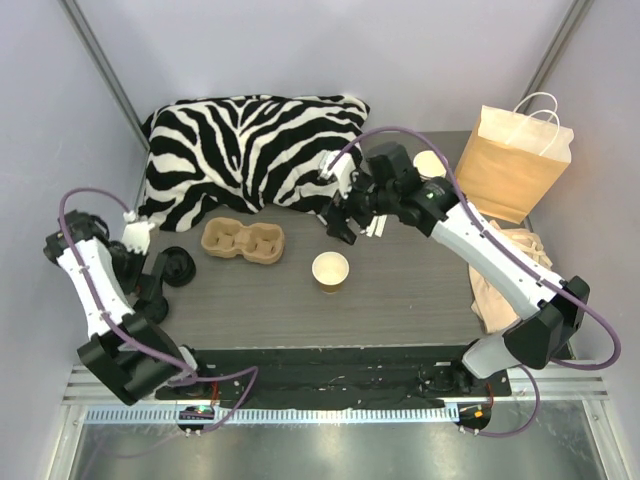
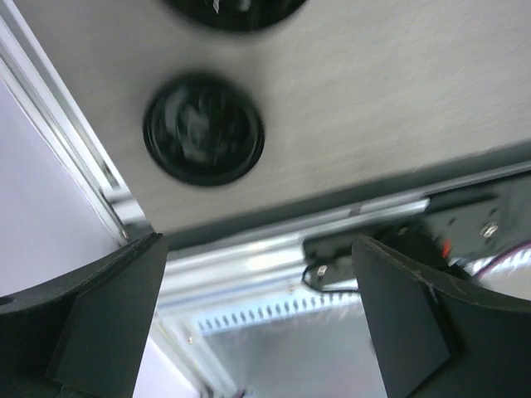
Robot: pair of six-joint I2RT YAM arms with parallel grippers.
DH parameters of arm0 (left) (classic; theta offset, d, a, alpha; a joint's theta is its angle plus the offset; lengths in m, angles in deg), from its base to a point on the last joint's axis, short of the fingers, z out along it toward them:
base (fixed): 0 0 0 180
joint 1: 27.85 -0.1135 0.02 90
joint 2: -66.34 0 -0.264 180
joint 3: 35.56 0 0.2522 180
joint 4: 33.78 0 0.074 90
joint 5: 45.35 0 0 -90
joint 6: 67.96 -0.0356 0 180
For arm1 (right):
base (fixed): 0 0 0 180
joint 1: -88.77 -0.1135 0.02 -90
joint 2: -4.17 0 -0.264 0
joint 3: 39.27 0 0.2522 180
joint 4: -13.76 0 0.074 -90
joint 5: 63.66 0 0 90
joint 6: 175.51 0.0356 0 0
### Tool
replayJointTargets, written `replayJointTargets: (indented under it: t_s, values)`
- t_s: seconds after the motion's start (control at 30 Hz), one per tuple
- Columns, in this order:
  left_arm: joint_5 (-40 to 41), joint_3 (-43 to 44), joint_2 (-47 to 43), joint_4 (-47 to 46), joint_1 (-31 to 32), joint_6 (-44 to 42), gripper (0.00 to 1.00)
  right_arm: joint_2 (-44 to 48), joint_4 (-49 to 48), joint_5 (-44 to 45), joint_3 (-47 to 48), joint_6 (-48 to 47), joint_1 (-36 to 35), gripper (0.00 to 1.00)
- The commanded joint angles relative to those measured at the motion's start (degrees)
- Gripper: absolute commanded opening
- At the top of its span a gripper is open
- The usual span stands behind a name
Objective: Pack the takeout coffee
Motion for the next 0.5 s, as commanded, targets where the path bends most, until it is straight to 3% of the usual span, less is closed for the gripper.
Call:
replayJointTargets:
  t_s: [0.0, 0.17, 0.37, 0.47]
  values:
    - [3.49, -5.51, 0.16, 7.75, -7.96, -18.52, 1.0, 2.11, 1.98, -4.25, 2.61, 3.08, 3.94, 0.95]
    - [2.89, -15.36, -2.74, -2.44, -8.85, -28.64, 0.99, 1.41, 3.12, -3.28, 4.53, 4.4, 7.2, 0.96]
    - [-0.72, -24.6, -7.05, -8.43, -8.94, -43.76, 0.98, 0.18, 5.93, -2.23, 6.65, 5.1, 10.36, 0.98]
    - [-0.99, -27.15, -6.53, -13.26, -8.86, -45.89, 0.98, 0.35, 6.37, -2.23, 6.47, 5.01, 11.25, 0.98]
